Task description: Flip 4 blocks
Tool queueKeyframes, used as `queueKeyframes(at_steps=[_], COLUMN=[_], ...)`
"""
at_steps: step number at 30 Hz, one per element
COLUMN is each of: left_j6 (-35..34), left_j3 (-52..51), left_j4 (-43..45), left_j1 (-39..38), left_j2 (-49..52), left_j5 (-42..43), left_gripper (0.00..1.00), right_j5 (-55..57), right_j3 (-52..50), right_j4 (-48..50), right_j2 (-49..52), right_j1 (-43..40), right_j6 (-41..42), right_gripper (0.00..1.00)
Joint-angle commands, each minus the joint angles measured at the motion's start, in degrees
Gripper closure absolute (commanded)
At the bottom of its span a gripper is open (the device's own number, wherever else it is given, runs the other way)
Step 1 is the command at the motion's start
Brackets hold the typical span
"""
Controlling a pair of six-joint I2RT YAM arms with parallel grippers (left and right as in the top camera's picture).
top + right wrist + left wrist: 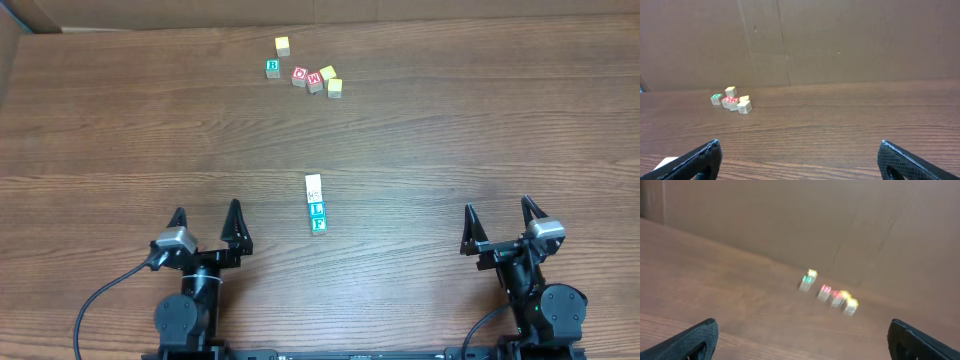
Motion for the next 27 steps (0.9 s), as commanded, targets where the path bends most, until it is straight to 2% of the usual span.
queueKeyframes(at_steps=[1,9,27], left_j6=[6.4,18.2,17.6], left_j3=[-0.3,-0.3,-0.2], left_j4=[-2.8,-4.2,-4.2], left_j1=[-0.3,-0.3,-0.3], left_j2=[-0.8,-0.8,-0.8], left_j5=[-0.3,1.6,1.5], left_gripper=[0.0,0.0,0.0], right_j5=[0.6,0.6,0.6], right_j3=[-0.6,-0.6,-0.6], right_j4=[0.2,0.2,0.2], right_j2=[-0.5,-0.5,-0.5], right_j1=[-0.2,-0.2,-0.2], right_j6=[-0.2,-0.2,-0.2], right_gripper=[0.0,0.0,0.0])
